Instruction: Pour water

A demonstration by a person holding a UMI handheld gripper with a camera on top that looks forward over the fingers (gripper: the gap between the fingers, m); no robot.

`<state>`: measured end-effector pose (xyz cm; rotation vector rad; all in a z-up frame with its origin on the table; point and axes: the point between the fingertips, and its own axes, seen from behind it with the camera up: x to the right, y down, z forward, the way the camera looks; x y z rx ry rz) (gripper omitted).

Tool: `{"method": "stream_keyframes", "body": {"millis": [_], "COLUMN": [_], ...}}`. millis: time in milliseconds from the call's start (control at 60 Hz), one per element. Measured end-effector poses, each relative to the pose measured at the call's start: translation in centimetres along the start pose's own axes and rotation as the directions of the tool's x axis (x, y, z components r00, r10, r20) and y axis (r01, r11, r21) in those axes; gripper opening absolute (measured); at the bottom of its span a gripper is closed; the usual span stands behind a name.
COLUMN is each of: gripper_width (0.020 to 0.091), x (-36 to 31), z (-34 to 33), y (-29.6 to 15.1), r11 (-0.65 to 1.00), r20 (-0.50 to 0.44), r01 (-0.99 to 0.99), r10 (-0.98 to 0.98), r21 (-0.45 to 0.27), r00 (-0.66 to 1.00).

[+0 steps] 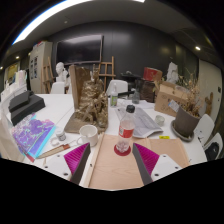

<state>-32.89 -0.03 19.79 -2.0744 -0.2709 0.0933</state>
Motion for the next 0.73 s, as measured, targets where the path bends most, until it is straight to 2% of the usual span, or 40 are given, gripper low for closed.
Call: {"method": "stream_keyframes", "body": {"millis": [267, 567, 733], "gripper_width": [0.0856, 0.0856, 0.0856], "x": [-3.9, -4.2, -4.4], "z": [-10.2, -13.3, -13.3], "y": [2.7, 4.0, 4.7], "r11": [0.997, 0.997, 0.995], "r20": [-0.057, -0.125, -0.127], "r01": [-0.048, -0.025, -0.042], "r10": [0.045, 0.016, 0.030], "r21": [-0.052, -0.067, -0.094], "r00": [0.997, 0.992, 0.991]}}
